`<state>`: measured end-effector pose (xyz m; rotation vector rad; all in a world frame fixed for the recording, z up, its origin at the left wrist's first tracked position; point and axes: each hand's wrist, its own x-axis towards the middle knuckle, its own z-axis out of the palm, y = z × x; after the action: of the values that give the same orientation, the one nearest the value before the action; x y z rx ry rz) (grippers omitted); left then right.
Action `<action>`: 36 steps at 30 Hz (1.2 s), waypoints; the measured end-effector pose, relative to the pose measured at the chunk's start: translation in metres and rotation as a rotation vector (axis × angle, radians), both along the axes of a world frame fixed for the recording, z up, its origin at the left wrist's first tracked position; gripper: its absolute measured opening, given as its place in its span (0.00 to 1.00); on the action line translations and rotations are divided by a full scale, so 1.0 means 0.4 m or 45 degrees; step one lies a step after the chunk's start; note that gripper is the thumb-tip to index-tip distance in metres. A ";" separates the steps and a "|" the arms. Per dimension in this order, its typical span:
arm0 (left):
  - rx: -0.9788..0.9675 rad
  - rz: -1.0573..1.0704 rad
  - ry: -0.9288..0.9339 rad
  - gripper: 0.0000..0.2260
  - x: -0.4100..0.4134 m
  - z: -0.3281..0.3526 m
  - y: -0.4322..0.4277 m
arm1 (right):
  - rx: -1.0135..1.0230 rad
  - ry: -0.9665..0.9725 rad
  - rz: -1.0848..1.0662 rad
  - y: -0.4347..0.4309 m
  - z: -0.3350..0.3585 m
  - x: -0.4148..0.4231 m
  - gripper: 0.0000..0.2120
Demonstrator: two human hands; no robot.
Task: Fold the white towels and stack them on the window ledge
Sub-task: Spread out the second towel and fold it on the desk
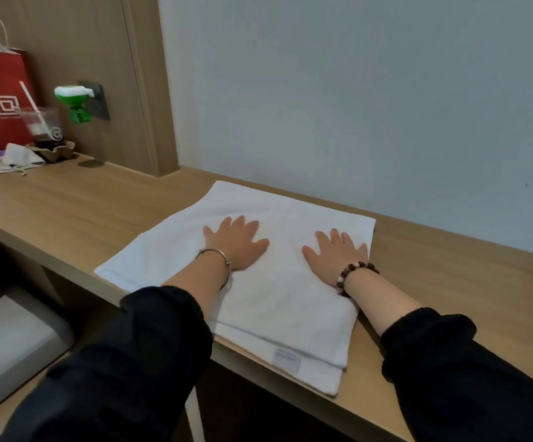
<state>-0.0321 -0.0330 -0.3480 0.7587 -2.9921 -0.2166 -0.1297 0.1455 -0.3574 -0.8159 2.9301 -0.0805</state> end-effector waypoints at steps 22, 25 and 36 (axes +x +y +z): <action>-0.011 -0.110 0.078 0.22 0.208 -0.023 0.128 | -0.486 -0.177 0.541 0.176 0.073 0.210 0.11; 0.011 -0.070 0.103 0.22 0.214 -0.026 0.129 | -0.236 -0.176 0.614 0.186 0.095 0.233 0.13; 0.016 -0.013 0.073 0.22 0.200 -0.034 0.125 | -0.430 0.255 0.525 0.186 0.111 0.249 0.10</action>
<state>0.0480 0.0169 -0.3615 0.7258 -2.9437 -0.2535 -0.0302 0.2200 -0.3131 -1.5429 2.8921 -0.4956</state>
